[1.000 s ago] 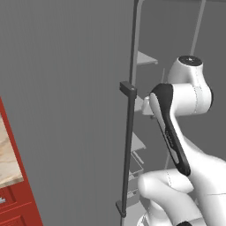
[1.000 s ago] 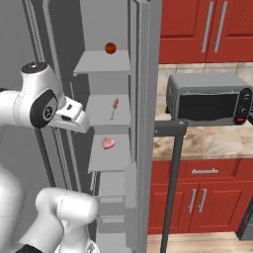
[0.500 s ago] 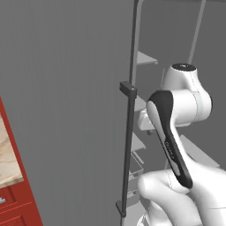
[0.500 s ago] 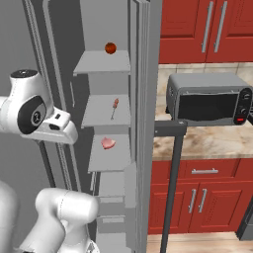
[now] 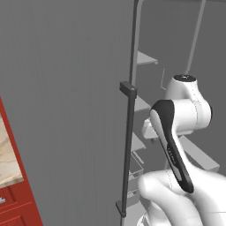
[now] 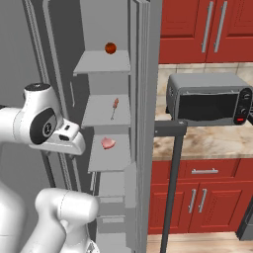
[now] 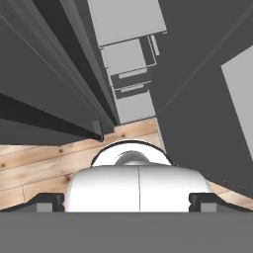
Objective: Store the kebab skewer in the freezer for long-term storage. Close the freezer door after placing the cooked food.
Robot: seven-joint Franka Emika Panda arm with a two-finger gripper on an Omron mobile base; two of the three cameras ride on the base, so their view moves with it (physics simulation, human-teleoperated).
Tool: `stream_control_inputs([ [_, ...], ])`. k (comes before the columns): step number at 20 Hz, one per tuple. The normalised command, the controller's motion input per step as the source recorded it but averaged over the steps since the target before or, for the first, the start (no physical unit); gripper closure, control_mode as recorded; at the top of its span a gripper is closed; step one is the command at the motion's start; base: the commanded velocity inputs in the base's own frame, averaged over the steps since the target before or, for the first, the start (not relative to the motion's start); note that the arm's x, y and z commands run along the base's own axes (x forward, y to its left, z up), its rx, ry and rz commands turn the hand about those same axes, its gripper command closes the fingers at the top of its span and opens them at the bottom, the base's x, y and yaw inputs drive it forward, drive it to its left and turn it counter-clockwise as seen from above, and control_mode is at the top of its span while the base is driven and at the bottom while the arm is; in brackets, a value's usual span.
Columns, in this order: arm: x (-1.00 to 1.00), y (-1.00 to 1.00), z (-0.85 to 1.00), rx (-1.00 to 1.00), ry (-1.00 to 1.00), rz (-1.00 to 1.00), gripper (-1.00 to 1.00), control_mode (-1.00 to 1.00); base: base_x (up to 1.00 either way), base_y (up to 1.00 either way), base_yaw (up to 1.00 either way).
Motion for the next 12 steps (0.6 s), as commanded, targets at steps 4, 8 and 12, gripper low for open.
stream_control_inputs([
  [4,-0.02,-0.06,-0.36,-0.01,0.01,0.00,-1.00,-1.00,0.00,0.00,0.00],
  [8,0.00,-0.07,-0.18,0.04,0.04,0.00,-1.00,-1.00,0.00,0.00,0.00],
  [12,0.00,0.00,-0.02,0.00,0.03,0.00,-1.00,-1.00,0.00,0.00,0.00],
])
